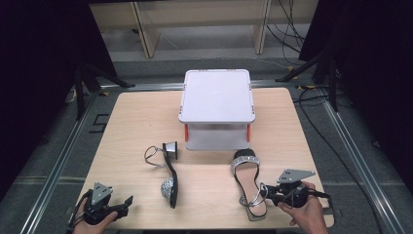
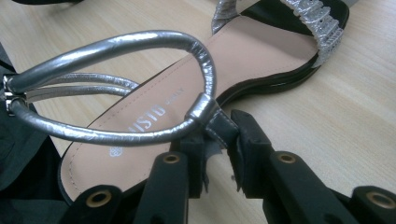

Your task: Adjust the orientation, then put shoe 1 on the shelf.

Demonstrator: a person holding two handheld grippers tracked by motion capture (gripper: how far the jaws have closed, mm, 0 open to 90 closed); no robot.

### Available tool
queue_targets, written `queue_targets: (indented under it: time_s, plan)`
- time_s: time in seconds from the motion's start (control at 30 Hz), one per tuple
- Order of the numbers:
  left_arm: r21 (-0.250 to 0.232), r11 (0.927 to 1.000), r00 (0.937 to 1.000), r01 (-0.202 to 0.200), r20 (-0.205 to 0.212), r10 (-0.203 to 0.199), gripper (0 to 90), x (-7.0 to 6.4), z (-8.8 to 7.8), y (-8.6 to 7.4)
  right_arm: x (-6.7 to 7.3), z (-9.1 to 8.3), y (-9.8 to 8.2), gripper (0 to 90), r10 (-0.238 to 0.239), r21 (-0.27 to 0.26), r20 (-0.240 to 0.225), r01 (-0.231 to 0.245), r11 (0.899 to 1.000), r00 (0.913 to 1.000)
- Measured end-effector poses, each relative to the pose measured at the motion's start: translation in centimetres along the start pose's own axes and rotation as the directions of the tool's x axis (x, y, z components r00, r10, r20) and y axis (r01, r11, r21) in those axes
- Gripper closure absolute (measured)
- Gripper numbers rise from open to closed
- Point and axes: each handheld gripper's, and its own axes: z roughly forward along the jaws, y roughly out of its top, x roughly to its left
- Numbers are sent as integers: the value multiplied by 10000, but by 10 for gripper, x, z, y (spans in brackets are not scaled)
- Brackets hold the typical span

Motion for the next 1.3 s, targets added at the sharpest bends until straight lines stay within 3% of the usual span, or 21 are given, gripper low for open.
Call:
queue_targets:
  time_s: [0.17,0.2,0.23,0.3,0.57,0.7,0.73,0.77,0.8,0.97,1.1,1.17,1.23,1.3]
  plan:
    - [-76,9999,10000,86,32,-86,170,0,0,0,-2,0,2,794,-255,68,-156,256,9996,9996]
    - [-41,10000,10000,8,-9,-8,170,0,0,0,-1,0,2,800,-80,98,-290,83,9999,9995]
    - [-53,10000,10000,26,6,-26,170,0,0,0,-2,0,2,807,-314,27,-290,315,9995,9991]
    - [-46,10000,10000,22,-29,-22,170,1,0,0,-2,-1,3,823,-153,146,-310,158,9998,9994]
    - [-86,10000,10000,16,15,-16,170,1,0,1,0,-4,19,869,-755,322,-553,774,9965,9956]
    - [-107,9999,10000,10,48,-9,171,1,0,0,-2,-13,34,878,-982,181,-621,995,9949,9932]
    - [64,9998,9999,-164,-23,164,171,3,-1,0,-2,-17,41,880,-1094,54,-621,1100,9939,9921]
    - [-81,9999,10000,62,60,-62,170,1,0,0,-2,-20,46,881,-1145,2,-693,1148,9934,9910]
    - [-5,10000,10000,-72,24,72,171,2,-1,0,-2,-22,51,882,-1210,18,-796,1216,9926,9895]
    - [-94,10000,10000,9,49,-8,171,1,0,0,2,-32,75,885,-1701,-150,-848,1694,9854,9818]
    - [-108,9999,10000,12,37,-11,171,1,0,0,4,-38,87,886,-1835,-219,-927,1822,9830,9786]
    - [-84,10000,10000,-14,31,14,171,1,0,0,7,-44,99,887,-2104,-292,-1012,2085,9776,9724]
    - [-93,10000,10000,-2,37,3,171,1,0,0,10,-46,103,887,-2101,-288,-1029,2082,9777,9723]
    - [21,9999,9999,-145,-49,145,171,1,0,0,16,-51,115,887,-2408,-379,-1224,2379,9706,9628]
